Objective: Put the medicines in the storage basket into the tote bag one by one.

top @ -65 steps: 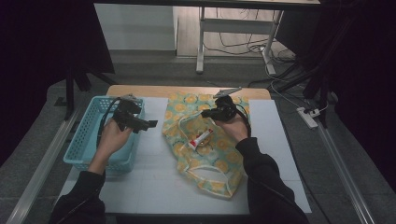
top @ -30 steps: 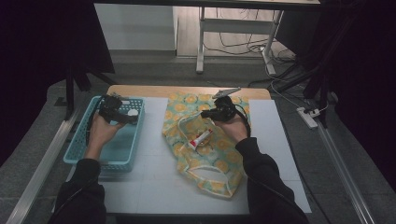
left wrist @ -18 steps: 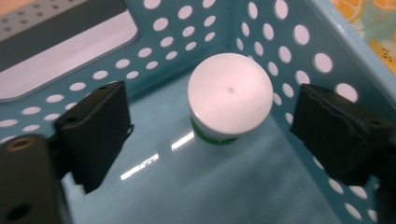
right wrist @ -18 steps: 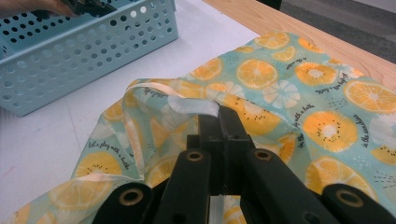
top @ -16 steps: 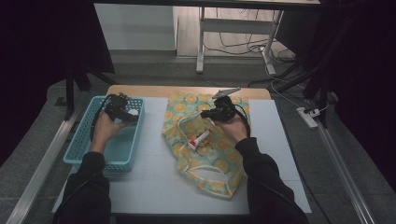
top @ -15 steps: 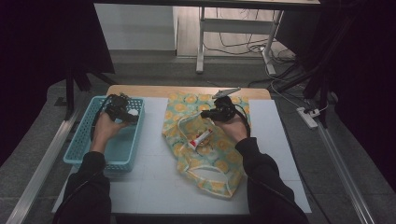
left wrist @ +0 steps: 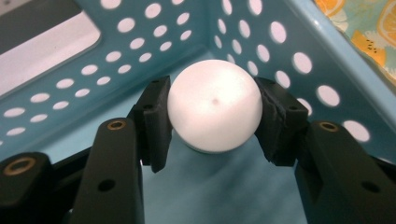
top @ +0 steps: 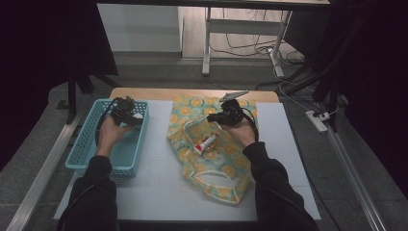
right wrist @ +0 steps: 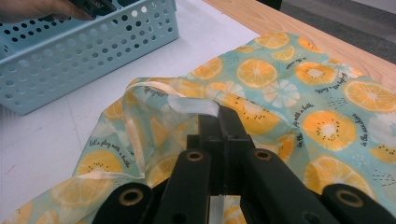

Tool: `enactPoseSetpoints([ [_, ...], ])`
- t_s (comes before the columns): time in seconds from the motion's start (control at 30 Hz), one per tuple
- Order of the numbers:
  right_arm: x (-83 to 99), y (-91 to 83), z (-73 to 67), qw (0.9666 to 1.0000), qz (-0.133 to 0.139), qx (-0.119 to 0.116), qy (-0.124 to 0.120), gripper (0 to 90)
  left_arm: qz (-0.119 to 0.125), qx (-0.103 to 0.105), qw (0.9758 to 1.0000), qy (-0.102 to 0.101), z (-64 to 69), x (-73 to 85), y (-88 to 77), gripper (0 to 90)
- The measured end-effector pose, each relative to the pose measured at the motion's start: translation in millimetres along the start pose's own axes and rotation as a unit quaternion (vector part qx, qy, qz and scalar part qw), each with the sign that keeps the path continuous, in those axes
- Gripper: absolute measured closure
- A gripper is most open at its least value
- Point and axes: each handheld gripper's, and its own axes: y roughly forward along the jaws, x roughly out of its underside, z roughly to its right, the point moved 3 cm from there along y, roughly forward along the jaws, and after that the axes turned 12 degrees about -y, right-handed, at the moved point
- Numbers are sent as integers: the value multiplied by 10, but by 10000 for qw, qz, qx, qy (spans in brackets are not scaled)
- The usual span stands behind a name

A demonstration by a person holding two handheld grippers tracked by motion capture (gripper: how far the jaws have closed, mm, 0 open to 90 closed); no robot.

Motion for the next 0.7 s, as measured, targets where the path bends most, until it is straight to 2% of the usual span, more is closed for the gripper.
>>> enactPoseSetpoints([
  [0.23,-9,-8,4,10000,24,13,-3,900,140,158,9996,-203,-28,-11,-172,506],
  [0.37,-15,-13,4,10000,39,14,-6,900,302,153,9993,-160,-12,-5,-282,506],
  [0.47,-19,-19,5,10000,40,29,-18,900,376,184,9989,-221,6,-2,-368,506],
  [0.7,-36,-25,0,10000,69,33,-17,900,553,349,9976,-242,84,-15,-581,506],
])
